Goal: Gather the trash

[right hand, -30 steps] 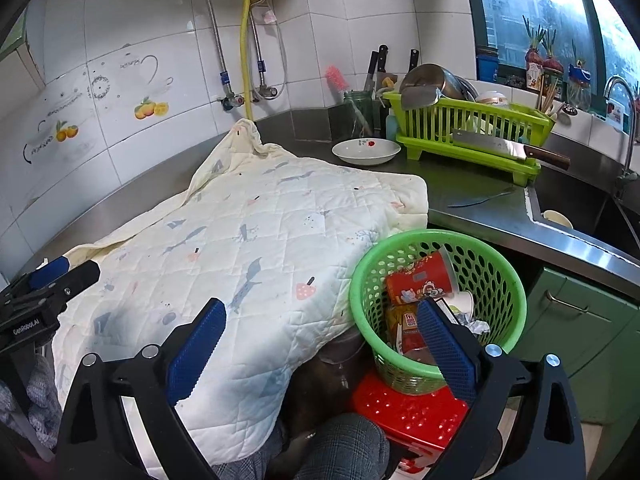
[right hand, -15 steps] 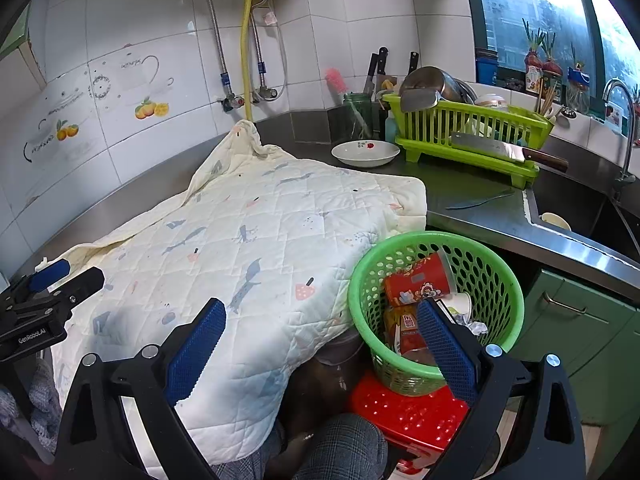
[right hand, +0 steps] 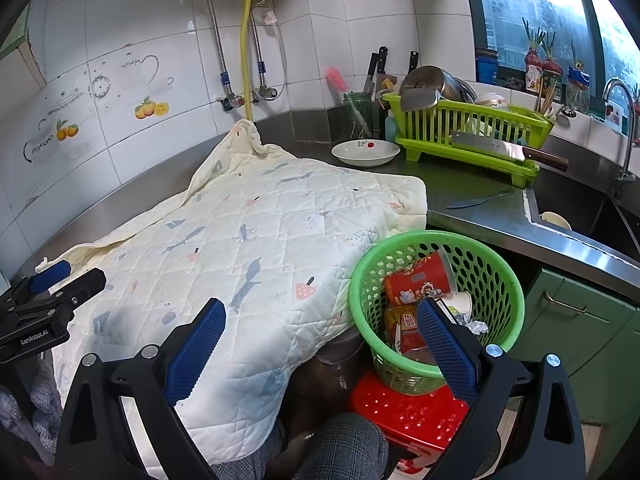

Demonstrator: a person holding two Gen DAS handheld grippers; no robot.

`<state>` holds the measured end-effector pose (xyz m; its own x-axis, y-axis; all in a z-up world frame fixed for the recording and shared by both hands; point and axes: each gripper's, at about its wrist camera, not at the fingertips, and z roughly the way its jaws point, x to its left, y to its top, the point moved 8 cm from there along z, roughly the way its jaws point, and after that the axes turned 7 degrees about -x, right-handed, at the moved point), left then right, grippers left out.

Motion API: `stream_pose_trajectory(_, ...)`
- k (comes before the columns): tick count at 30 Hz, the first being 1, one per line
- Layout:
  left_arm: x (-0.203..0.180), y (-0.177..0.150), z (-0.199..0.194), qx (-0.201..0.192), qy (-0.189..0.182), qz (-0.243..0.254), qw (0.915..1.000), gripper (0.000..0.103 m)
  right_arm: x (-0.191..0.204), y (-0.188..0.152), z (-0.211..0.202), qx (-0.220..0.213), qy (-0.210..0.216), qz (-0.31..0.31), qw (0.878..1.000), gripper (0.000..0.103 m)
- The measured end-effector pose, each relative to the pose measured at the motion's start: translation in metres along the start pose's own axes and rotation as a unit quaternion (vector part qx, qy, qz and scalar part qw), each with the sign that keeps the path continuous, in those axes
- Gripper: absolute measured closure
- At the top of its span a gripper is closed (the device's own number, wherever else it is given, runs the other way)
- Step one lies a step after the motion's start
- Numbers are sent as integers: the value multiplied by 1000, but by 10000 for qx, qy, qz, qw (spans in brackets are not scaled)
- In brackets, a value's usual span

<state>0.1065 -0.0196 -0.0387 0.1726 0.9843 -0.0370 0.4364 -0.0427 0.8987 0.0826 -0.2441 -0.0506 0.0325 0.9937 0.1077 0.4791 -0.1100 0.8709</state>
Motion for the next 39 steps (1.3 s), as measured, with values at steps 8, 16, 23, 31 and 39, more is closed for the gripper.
stream_pose_trajectory(8, -1, 2, -2, -86, 73, 47, 9999, 5, -2, 2, -3, -49, -20, 7, 10000, 10)
stream_pose_trajectory(16, -2, 3, -6, -147, 122, 79, 9998, 5, -2, 3, -4, -113, -116, -88, 9998, 9)
stream_pose_trajectory(23, -2, 4, -7, -162, 147, 67, 9997, 5, -3, 4, -5, -161, -177, -87, 9997, 9)
stream_pose_trajectory(31, -1, 5, -8, -178, 153, 72, 9997, 5, -3, 4, -6, -165, -174, -86, 9997, 9)
stream_pose_trajectory(39, -1, 4, -8, -171, 162, 65, 9997, 5, -3, 4, -6, -152, -175, -77, 9997, 9)
